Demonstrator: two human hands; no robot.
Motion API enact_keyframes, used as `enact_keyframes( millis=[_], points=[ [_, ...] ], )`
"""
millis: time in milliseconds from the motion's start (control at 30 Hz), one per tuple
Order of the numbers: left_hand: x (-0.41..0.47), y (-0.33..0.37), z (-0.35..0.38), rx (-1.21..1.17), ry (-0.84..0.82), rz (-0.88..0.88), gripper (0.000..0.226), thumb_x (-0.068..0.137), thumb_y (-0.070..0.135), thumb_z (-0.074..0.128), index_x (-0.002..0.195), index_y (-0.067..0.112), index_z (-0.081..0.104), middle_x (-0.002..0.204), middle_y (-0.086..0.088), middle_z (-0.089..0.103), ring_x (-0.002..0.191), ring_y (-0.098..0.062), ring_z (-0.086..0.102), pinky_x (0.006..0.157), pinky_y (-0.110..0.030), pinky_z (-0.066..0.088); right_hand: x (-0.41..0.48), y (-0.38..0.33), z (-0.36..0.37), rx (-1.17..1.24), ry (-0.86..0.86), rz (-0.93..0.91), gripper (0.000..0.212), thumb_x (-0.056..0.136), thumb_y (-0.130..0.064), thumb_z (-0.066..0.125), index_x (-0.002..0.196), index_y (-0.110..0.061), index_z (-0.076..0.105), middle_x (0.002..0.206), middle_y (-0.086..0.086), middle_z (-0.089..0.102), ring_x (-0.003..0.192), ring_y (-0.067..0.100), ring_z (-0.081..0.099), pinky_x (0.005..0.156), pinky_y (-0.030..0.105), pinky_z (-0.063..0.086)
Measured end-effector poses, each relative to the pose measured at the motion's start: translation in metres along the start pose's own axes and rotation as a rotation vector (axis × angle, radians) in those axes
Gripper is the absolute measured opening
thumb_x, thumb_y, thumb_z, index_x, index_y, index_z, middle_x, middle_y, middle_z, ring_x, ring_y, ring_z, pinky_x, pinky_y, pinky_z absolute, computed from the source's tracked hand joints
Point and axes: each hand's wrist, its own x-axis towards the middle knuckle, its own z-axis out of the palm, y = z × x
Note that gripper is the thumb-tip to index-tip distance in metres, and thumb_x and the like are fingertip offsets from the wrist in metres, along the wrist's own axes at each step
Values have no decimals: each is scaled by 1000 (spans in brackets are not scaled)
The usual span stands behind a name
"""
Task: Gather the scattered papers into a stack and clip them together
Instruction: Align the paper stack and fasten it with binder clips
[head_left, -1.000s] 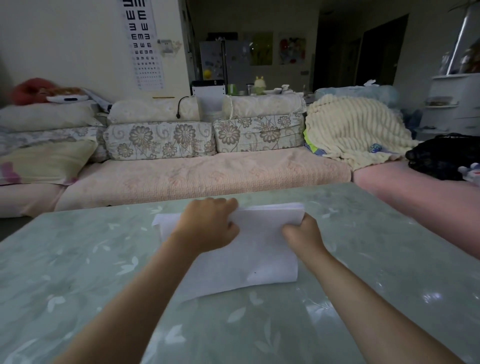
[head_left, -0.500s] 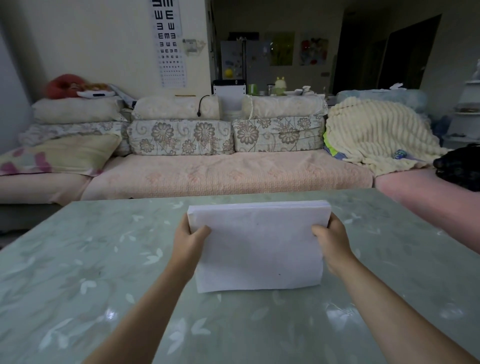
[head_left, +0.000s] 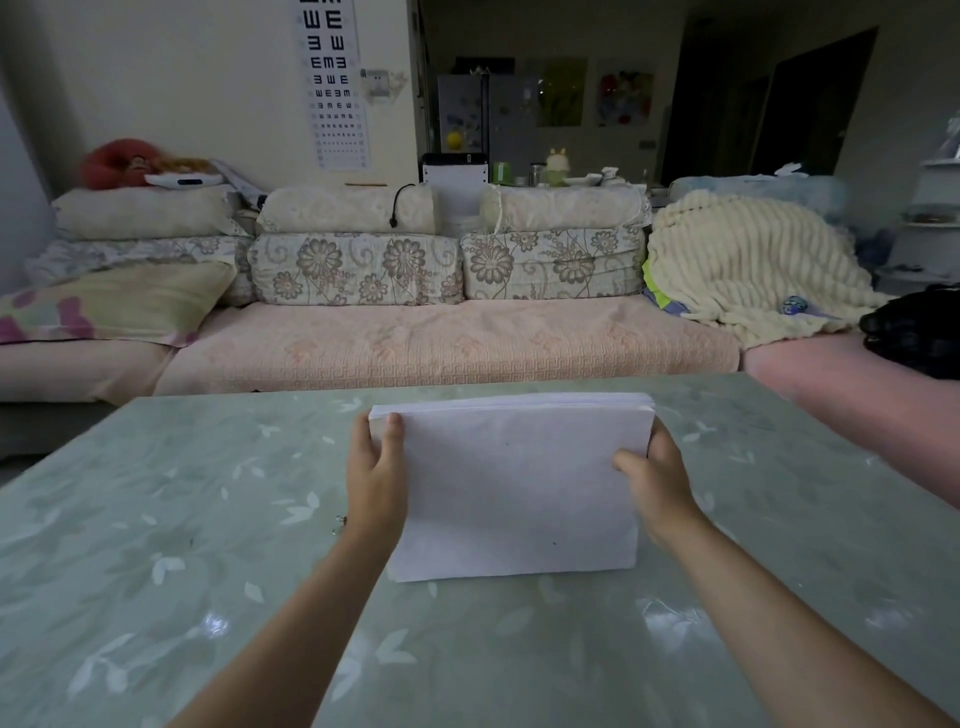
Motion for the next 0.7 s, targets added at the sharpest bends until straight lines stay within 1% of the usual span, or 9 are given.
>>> enact_keyframes(
  millis=[67,167,233,333,433,500,567,633,700],
  points=[
    [-3,-1,0,11,-13,23,47,96,46,49,129,13,47,121,-7,59,116,-22,55,102,-42,44,-2,-1,1,-6,-4,-30,48,58,-12,50,105,-16,62,92,4,69,79,18,65,67,30,49],
    [-7,3,-2,58,-28,82,28,99,22,53,126,21,47,106,13,58,105,-12,58,84,-20,46,-3,-1,2,-12,6,-35,47,58,-12,49,102,-15,63,88,3,68,75,15,63,61,26,48],
    [-4,8,-6,101,-21,141,39,95,18,54,132,23,44,112,11,55,113,-16,54,87,-23,46,-2,-2,1,-13,4,-24,43,59,-12,49,99,-14,64,80,2,66,67,15,60,52,19,46],
    [7,33,-7,419,7,541,66,77,18,56,141,18,38,135,1,46,126,-15,43,107,-35,35,-1,-2,0,-19,-16,-21,37,64,-9,49,96,-15,65,75,0,64,61,11,57,46,13,41],
    [8,73,32,851,-254,934,72,74,29,57,143,17,40,143,0,43,133,-19,36,113,-42,29,0,-1,0,-12,-18,-40,42,59,-11,48,95,-20,67,81,-3,68,65,2,61,53,15,46],
    [5,84,68,1068,-495,957,70,77,38,55,144,22,38,146,3,40,135,-18,34,113,-40,29,1,0,0,2,-6,-71,36,65,-2,53,92,-21,65,82,-4,68,71,2,64,58,17,50],
    [6,84,96,1233,-650,867,60,80,42,54,137,25,42,137,3,49,126,-19,44,100,-37,37,2,2,0,12,8,-94,40,73,13,53,94,-19,64,83,-5,66,72,-1,63,60,14,50],
    [10,85,109,1307,-718,769,43,82,40,55,122,25,51,119,2,59,112,-22,54,81,-31,40,2,3,0,14,0,-86,41,76,14,52,99,-17,64,85,-5,66,76,4,63,59,13,48],
    [12,84,112,1315,-724,748,33,81,36,56,111,24,54,105,1,63,101,-24,59,71,-28,39,3,3,0,24,-9,-66,36,73,3,54,102,-17,64,88,-3,67,79,10,63,61,16,48]
  ],
)
